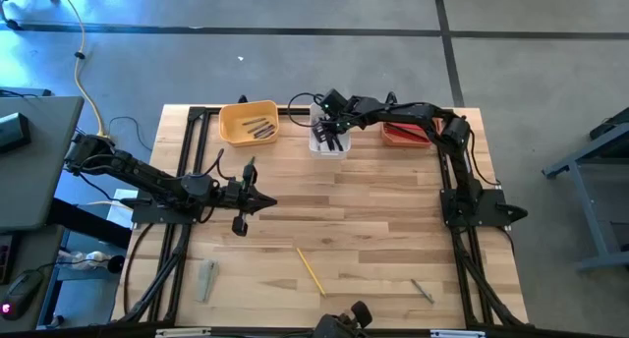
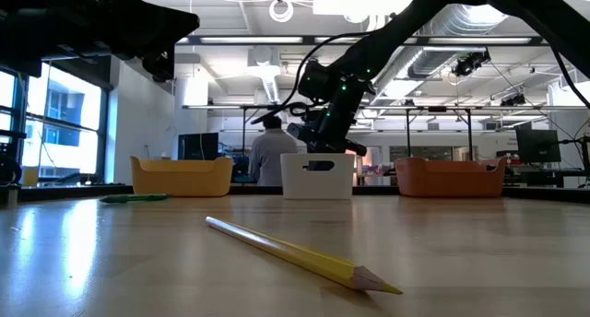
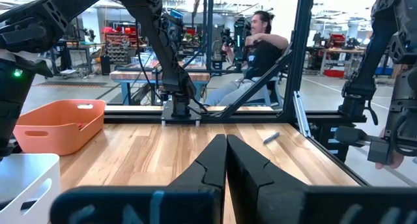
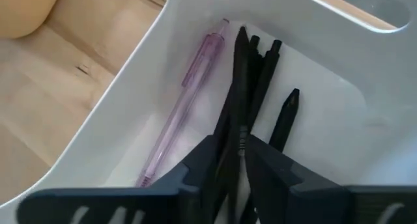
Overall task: Sort crayons/erasers/pens/pencils in bins
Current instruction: Put the black pen into the white bin, then put the green pen into the white bin
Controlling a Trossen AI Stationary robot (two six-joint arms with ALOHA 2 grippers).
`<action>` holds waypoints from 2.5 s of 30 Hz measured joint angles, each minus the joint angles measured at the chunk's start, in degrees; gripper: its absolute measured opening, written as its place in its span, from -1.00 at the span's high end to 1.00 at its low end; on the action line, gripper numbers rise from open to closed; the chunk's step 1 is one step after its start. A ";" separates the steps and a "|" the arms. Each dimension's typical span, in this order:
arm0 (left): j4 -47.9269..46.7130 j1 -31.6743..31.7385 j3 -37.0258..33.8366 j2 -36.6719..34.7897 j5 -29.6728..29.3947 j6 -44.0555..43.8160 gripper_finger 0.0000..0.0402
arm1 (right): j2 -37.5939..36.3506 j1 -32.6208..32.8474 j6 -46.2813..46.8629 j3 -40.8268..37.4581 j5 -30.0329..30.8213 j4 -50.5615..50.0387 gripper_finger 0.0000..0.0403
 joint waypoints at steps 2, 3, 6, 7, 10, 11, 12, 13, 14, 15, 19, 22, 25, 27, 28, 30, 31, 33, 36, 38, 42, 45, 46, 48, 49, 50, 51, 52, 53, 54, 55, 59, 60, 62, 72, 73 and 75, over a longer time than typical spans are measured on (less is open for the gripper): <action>0.01 0.01 0.00 0.00 0.00 0.00 1.00 | 0.00 0.00 -0.47 0.00 -0.02 0.02 0.56; 0.00 0.01 0.00 0.00 0.00 0.00 1.00 | 0.00 0.00 -0.84 0.00 -0.03 0.02 0.54; -0.02 0.02 0.00 0.00 0.27 0.00 1.00 | -0.43 0.16 -1.86 0.00 -0.08 -0.04 0.50; -0.13 0.02 0.00 0.00 0.64 -0.01 1.00 | -1.01 0.35 -2.60 -0.01 -0.10 -0.28 0.51; -0.25 0.02 0.00 0.00 1.83 0.00 1.00 | -4.23 1.37 -6.28 -0.02 0.22 -0.11 0.58; -0.31 0.02 0.00 0.00 1.94 0.00 1.00 | -5.73 1.99 -7.72 -0.02 0.37 0.32 0.63; -0.44 0.02 0.00 0.00 1.95 0.00 1.00 | -7.22 2.63 -9.37 -0.02 0.50 0.22 0.68; -0.48 0.02 0.00 0.00 1.95 0.00 1.00 | -8.65 3.50 -11.15 -0.02 1.27 0.31 0.74; -0.63 0.02 0.01 0.00 1.95 0.00 1.00 | -10.37 4.46 -13.02 -0.02 2.14 0.53 0.80; -0.95 0.02 0.02 0.00 1.95 -0.02 1.00 | -11.89 5.50 -15.17 -0.02 3.25 0.43 0.87; -3.33 0.02 0.02 0.00 1.92 -0.48 1.00 | -18.49 10.13 -22.86 -4.21 6.34 6.60 0.96; -5.15 0.02 0.02 0.00 1.92 -0.46 1.00 | -23.55 12.82 -25.48 -13.29 5.55 18.25 0.96; -5.75 0.02 0.02 0.00 1.90 -0.48 1.00 | -28.34 14.75 -26.55 -24.06 4.96 31.01 0.99; -6.76 0.02 0.02 0.00 1.84 -0.70 1.00 | -31.22 16.17 -26.55 -30.84 3.79 37.33 0.98; -7.43 0.02 0.04 0.00 1.70 -1.25 1.00 | -32.70 16.97 -26.45 -33.97 2.97 40.23 0.99; -9.64 -0.01 0.21 0.00 0.90 -2.69 1.00 | -35.64 19.20 -25.74 -39.51 2.80 44.78 1.00; -11.61 -0.02 0.58 0.00 0.37 -3.39 1.00 | -37.40 20.50 -25.45 -42.17 2.97 46.38 1.00; -15.90 -0.22 1.80 0.02 -0.97 -3.91 1.00 | -40.53 23.46 -25.34 -46.58 4.30 49.49 1.00; -21.85 -1.08 4.50 0.02 -3.51 -3.91 1.00 | -44.82 28.39 -25.07 -51.97 8.40 51.94 1.00; -26.54 -1.69 6.75 0.00 -4.52 -3.93 1.00 | -47.32 31.57 -24.93 -54.28 10.81 52.44 1.00; -39.40 -3.40 11.67 0.00 -7.58 -5.25 1.00 | -50.18 38.07 -24.29 -57.32 14.94 52.23 1.00; -52.62 -4.47 16.17 0.00 -10.43 -9.59 1.00 | -50.75 42.34 -23.89 -58.10 18.53 51.74 1.00; -57.63 -4.72 17.80 0.00 -11.20 -11.44 1.00 | -50.69 43.65 -23.91 -58.10 19.82 51.48 1.00; -68.30 -5.04 21.09 0.00 -12.10 -16.17 1.00 | -50.61 45.61 -23.91 -58.10 21.97 51.18 1.00; -73.30 -5.09 22.54 0.00 -12.35 -19.10 0.99 | -50.60 46.45 -23.90 -58.10 22.58 51.20 1.00; -77.93 -5.09 23.73 0.00 -12.74 -22.31 0.99 | -50.59 47.18 -23.91 -58.10 23.05 51.19 1.00; -82.41 -5.08 24.71 0.00 -13.05 -25.51 0.99 | -50.58 47.83 -23.90 -58.10 23.48 51.20 1.00; -86.18 -4.91 25.30 0.00 -13.14 -28.62 0.99 | -50.58 48.37 -23.88 -58.10 23.77 51.20 1.00; -89.73 -4.50 25.63 0.00 -12.98 -31.45 0.97 | -50.58 48.83 -23.88 -58.10 23.85 51.18 1.00; -92.58 -3.95 25.66 0.00 -12.58 -34.11 0.95 | -50.58 49.20 -23.88 -58.10 23.91 51.18 1.00; -94.71 -3.21 25.60 0.00 -12.07 -36.26 0.91 | -50.58 49.53 -23.88 -58.10 23.93 51.20 1.00; -97.12 1.32 24.10 -0.02 -10.66 -39.51 0.72 | -50.56 50.07 -23.86 -58.10 23.93 51.20 1.00; -96.76 2.95 23.66 -0.01 -9.92 -39.47 0.66 | -50.56 50.04 -23.74 -58.10 23.93 51.20 1.00; -96.23 6.44 22.94 -0.02 -8.67 -39.46 0.53 | -50.53 50.03 -23.73 -58.10 23.93 51.20 1.00; -95.26 22.63 22.18 0.11 -4.58 -34.01 0.13 | -50.53 50.03 -23.82 -58.10 23.93 51.20 1.00; -95.24 23.94 22.18 0.46 -3.83 -33.47 0.13 | -50.53 50.03 -23.84 -58.10 23.93 51.20 1.00; -95.63 26.11 22.17 1.15 -2.32 -32.70 0.14 | -50.53 50.03 -23.86 -58.10 23.93 51.20 1.00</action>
